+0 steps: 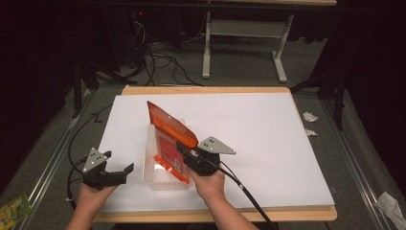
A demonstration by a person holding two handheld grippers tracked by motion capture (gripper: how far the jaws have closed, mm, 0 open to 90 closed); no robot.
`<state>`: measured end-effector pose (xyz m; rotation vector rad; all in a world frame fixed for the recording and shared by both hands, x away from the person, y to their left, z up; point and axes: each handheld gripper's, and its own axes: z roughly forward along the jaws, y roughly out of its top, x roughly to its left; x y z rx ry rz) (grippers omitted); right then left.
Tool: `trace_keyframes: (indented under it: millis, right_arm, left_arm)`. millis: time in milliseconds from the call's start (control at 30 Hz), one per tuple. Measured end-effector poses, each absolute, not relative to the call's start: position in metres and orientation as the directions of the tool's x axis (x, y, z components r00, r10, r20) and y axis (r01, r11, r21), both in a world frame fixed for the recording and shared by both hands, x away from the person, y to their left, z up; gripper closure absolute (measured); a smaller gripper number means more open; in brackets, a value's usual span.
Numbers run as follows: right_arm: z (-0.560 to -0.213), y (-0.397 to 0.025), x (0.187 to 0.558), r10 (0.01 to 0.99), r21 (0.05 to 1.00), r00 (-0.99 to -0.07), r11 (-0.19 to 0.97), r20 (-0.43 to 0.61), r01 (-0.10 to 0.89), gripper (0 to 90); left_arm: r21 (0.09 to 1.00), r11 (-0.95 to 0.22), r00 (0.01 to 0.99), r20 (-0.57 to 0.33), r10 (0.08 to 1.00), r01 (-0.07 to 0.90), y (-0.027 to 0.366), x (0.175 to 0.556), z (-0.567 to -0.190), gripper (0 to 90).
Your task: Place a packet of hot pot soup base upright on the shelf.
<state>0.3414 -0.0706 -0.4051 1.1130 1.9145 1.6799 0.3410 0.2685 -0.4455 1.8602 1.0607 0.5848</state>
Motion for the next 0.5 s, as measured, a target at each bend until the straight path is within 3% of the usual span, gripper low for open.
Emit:
trace_keyframes:
  millis: [500]
  right_arm:
    - [-0.419, -0.085, 0.337, 0.771, 0.942, -0.6, 0.001, 0.213, 0.335, 68.8]
  left_arm:
    - [0.87, -0.237, 0.519, -0.026, 0.854, 0.433, 0.268, 0.34, -0.446, 5.8]
